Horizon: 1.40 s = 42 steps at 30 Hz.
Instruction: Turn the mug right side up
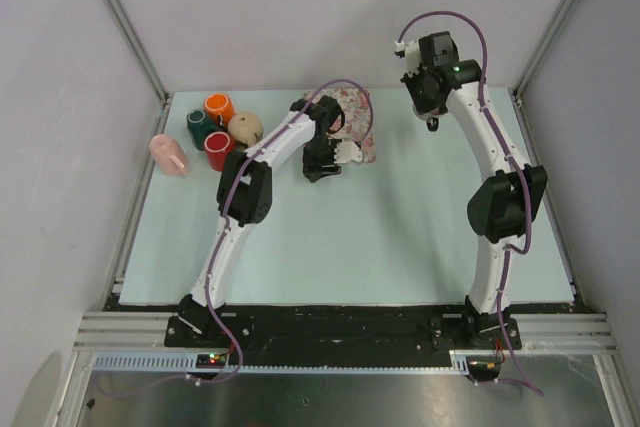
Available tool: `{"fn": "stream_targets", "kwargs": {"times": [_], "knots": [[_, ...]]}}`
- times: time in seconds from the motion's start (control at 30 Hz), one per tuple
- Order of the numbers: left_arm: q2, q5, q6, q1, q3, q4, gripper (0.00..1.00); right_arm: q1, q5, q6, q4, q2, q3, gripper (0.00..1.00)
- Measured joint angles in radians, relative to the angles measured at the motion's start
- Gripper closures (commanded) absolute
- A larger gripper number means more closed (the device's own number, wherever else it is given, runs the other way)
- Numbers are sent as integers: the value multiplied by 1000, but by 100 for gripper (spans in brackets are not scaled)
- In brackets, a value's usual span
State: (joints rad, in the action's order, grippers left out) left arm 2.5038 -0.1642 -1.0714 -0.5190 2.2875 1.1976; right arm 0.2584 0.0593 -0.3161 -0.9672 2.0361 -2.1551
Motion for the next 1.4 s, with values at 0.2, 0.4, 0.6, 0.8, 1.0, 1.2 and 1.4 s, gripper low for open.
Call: {"fn": "stream_targets", "kwargs": {"times": [0.2, 0.4, 0.6, 0.8, 1.0, 1.2, 1.4], "knots": [[0, 2, -36, -8, -4, 46, 43, 0, 14, 0, -1, -51, 6, 100], [-52, -17, -29, -17, -105, 32, 49, 3, 14, 0, -2, -60, 7, 100], [-170, -20, -79, -24, -316, 39, 53, 35, 13, -12, -8, -60, 8, 100], [-222, 26, -143, -33, -416, 70, 44, 123, -36, -56, -24, -19, -36, 100], [-223, 30, -143, -34, -378, 101, 23, 197, -120, -82, -38, 147, -195, 100], [-249, 25, -104, -29, -243, 145, 7, 200, -185, -96, -22, 234, -219, 100], [-321, -42, -58, 19, -219, 168, 6, 183, -252, -124, 56, 288, -292, 100]]}}
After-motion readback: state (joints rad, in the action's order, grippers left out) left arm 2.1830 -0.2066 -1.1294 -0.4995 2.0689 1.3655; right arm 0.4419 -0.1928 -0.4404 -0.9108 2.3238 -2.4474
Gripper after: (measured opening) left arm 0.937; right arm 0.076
